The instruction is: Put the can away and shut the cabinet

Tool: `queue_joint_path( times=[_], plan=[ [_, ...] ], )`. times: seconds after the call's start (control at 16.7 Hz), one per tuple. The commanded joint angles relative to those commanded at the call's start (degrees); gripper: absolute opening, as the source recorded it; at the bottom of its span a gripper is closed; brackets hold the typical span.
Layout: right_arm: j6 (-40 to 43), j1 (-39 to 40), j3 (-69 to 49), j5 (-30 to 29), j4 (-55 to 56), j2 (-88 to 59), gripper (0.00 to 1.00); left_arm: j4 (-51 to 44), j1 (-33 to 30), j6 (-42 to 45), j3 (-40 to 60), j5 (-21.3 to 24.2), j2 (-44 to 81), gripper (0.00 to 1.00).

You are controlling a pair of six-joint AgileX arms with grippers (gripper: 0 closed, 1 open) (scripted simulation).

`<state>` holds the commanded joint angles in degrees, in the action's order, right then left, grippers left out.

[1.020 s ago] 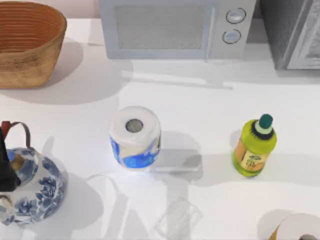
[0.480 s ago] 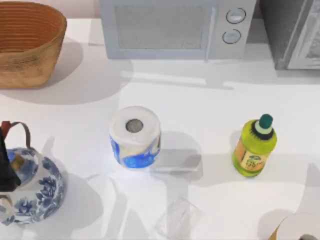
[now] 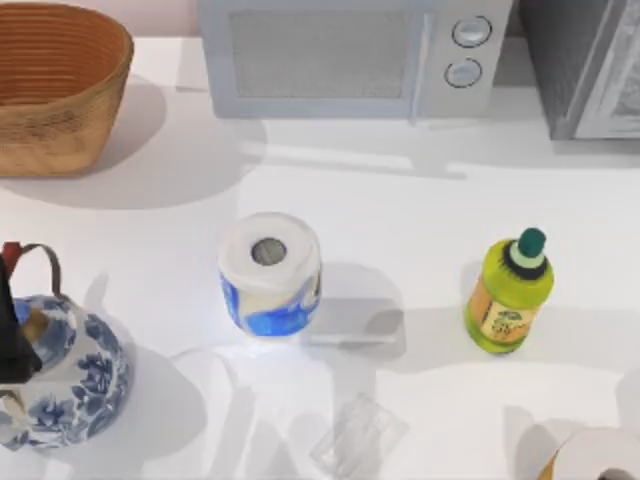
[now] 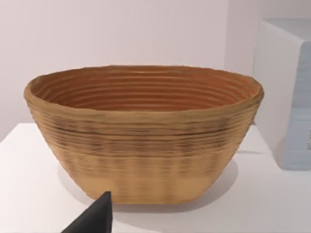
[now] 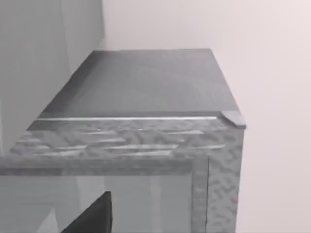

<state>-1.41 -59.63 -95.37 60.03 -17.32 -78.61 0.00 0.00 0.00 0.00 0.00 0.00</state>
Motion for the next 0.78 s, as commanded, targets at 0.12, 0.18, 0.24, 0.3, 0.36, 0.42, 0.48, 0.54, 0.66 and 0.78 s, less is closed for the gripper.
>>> queue_joint_path(
  times=[0.12,0.18,0.24,0.3,0.36,0.42,0.48,0.54,0.66,0.78],
  plan=[
    [0.13,-0.02,-3.50,-0.56,-3.69,1.22,1.00,0.00,0.00,0.00,0.00,0.00,0.00,1.00],
    [0.18,-0.01,-4.37,-0.72,-4.60,1.57,1.00,0.00,0.00,0.00,0.00,0.00,0.00,1.00],
    [0.20,0.00,-4.67,-0.78,-4.92,1.70,1.00,0.00,0.00,0.00,0.00,0.00,0.00,1.00],
    [0.20,0.00,-4.67,-0.78,-4.92,1.70,1.00,0.00,0.00,0.00,0.00,0.00,0.00,1.00],
    [0.20,0.00,-4.67,-0.78,-4.92,1.70,1.00,0.00,0.00,0.00,0.00,0.00,0.00,1.00],
    [0.20,0.00,-4.67,-0.78,-4.92,1.70,1.00,0.00,0.00,0.00,0.00,0.00,0.00,1.00],
    [0.18,0.25,-4.75,-0.66,-4.76,1.61,1.00,0.00,0.00,0.00,0.00,0.00,0.00,1.00],
    [0.18,0.27,-4.75,-0.69,-4.76,1.62,1.00,0.00,0.00,0.00,0.00,0.00,0.00,1.00],
    [0.06,1.69,-4.92,-2.50,-4.65,1.80,1.00,0.00,0.00,0.00,0.00,0.00,0.00,1.00],
    [-0.24,5.03,-5.16,-6.71,-4.53,2.15,1.00,0.00,0.00,0.00,0.00,0.00,0.00,1.00]
  ],
)
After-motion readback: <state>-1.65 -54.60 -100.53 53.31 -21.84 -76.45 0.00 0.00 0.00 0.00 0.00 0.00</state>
